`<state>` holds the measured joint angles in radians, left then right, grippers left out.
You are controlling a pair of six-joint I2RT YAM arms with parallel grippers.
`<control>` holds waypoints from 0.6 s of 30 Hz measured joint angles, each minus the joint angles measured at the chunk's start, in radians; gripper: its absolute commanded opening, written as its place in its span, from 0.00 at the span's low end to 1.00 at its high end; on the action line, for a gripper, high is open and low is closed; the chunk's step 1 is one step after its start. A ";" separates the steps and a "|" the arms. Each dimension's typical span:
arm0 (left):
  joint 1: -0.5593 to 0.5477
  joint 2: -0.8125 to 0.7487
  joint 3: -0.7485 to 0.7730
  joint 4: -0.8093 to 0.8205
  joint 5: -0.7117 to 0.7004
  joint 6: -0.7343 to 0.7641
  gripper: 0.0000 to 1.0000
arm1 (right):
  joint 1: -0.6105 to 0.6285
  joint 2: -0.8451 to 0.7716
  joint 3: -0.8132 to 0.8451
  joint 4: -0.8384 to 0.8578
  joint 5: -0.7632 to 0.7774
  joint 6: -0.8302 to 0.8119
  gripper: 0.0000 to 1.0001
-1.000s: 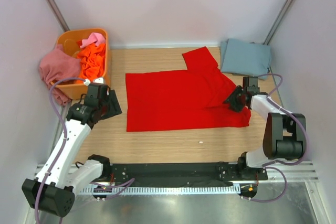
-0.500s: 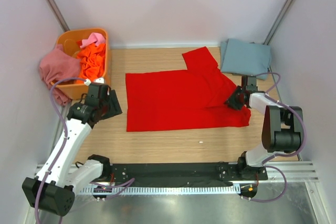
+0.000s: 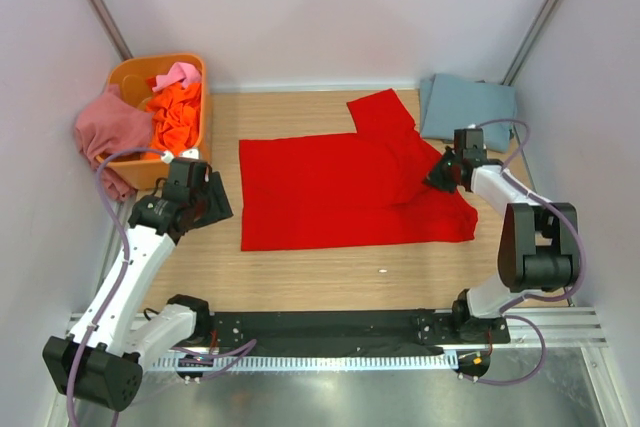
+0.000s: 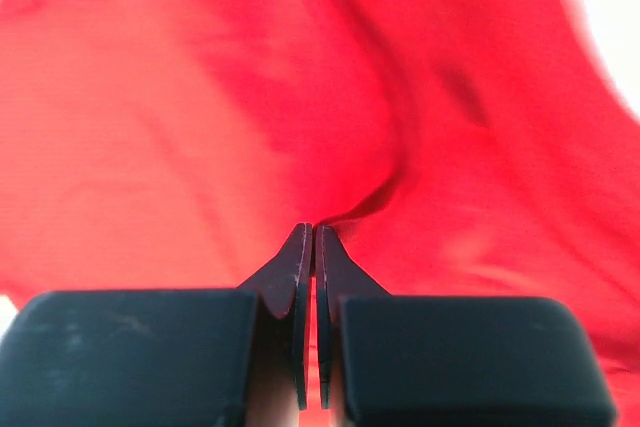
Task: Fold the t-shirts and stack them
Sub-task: Fold the tshirt
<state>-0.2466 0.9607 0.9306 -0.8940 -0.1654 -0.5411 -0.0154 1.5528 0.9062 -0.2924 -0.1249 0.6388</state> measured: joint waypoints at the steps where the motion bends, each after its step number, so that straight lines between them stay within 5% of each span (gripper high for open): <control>1: 0.000 0.000 0.000 0.000 0.000 0.000 0.63 | 0.021 0.005 0.023 -0.003 0.004 0.000 0.04; 5: 0.000 0.000 0.000 0.000 -0.003 0.000 0.63 | 0.118 0.076 0.150 -0.003 0.006 0.000 0.10; 10: 0.000 0.000 0.000 0.000 -0.010 0.000 0.63 | 0.179 0.219 0.301 -0.010 0.003 -0.009 0.71; 18: 0.000 0.014 0.000 0.000 -0.006 0.000 0.63 | 0.175 0.406 0.657 -0.128 0.037 -0.075 0.74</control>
<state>-0.2466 0.9745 0.9302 -0.8936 -0.1715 -0.5415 0.1596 1.9591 1.5627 -0.4202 -0.0875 0.5636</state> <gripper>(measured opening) 0.630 0.738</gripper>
